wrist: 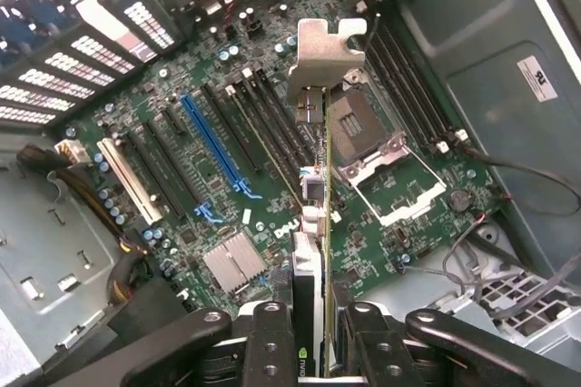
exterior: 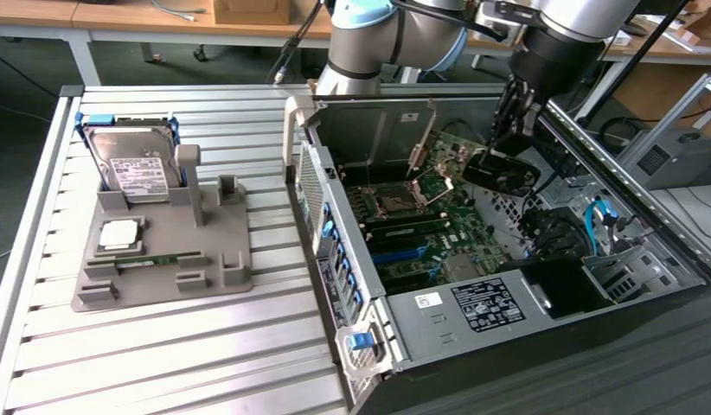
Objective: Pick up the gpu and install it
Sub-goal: 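Insert the gpu into the slot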
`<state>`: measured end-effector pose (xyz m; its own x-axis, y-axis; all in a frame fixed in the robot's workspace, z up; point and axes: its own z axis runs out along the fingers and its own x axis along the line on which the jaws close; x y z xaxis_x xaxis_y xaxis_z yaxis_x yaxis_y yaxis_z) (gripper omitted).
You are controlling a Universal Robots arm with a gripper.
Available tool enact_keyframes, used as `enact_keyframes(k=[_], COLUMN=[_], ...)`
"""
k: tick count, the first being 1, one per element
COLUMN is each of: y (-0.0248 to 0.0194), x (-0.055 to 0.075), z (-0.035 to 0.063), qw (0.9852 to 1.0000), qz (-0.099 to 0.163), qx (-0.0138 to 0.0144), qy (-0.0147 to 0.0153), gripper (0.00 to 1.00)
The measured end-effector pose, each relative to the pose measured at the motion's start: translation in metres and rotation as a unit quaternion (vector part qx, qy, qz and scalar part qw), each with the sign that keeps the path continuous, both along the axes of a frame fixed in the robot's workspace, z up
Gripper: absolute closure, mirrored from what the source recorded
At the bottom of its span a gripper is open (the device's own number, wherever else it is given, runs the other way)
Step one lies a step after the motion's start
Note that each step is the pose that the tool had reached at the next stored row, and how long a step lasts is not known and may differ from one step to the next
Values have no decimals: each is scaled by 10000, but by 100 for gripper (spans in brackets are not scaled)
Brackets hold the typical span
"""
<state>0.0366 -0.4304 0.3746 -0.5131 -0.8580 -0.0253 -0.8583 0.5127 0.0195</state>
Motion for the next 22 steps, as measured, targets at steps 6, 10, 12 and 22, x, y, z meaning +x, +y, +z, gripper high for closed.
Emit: enact_keyframes(k=[6,10,12,22], y=[0,0,0,0], x=[0,0,0,0], z=[0,0,0,0], qw=[9988,9973,9958,9858], qz=[491,732,911,1680], qx=[0,1,1,0], qy=[0,0,0,0], gripper=[73,73,73,73])
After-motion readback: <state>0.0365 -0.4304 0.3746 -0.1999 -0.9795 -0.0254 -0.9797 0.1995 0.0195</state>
